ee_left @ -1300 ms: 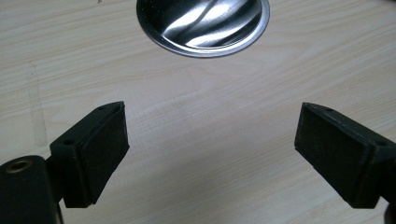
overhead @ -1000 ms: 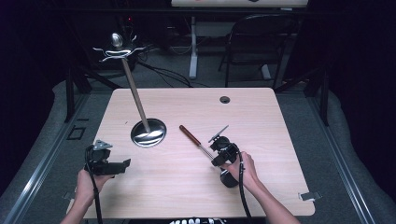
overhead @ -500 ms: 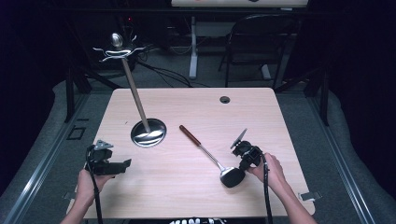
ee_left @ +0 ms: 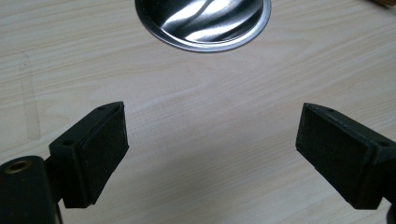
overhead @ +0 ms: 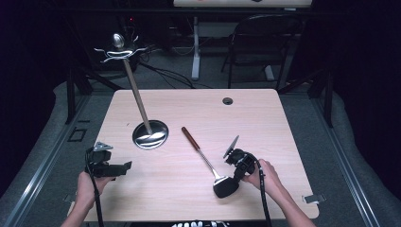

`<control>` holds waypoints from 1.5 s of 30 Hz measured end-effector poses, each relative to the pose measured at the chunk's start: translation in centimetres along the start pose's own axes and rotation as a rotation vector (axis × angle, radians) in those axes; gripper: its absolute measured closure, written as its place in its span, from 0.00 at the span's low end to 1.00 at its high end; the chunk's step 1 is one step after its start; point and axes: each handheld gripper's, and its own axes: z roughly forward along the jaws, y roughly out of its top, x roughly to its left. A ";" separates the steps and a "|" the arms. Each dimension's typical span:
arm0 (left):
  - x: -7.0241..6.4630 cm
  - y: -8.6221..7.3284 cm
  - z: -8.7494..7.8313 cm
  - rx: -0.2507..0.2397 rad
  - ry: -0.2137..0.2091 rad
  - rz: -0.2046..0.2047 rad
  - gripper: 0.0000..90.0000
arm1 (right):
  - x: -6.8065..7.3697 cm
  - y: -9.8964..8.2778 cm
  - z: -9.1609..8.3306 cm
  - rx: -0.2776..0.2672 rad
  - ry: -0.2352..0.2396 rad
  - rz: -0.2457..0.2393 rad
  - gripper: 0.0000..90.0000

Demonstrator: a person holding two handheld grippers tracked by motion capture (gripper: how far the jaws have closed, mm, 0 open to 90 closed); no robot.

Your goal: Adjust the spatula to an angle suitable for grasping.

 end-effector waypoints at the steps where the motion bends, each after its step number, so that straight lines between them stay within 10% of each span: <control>1: 0.0 0.0 0.0 0.000 0.001 -0.001 0.10 | 0.2 0.1 0.0 0.002 0.008 -0.002 0.97; 11: 0.0 0.0 0.2 0.016 0.006 -0.009 0.10 | 1.7 0.8 0.9 -0.037 0.121 -0.010 0.95; 32: -0.9 0.2 0.8 0.063 -0.006 -0.001 0.11 | 7.9 4.8 1.7 -0.090 0.129 -0.167 0.92; 39: -1.6 0.3 0.7 0.061 -0.048 -0.008 0.04 | 5.8 3.2 0.0 -0.186 0.079 -0.135 0.66; 45: -3.6 1.1 1.3 0.066 -0.106 -0.013 0.00 | 1.7 -0.6 -1.4 -0.264 0.023 0.007 0.32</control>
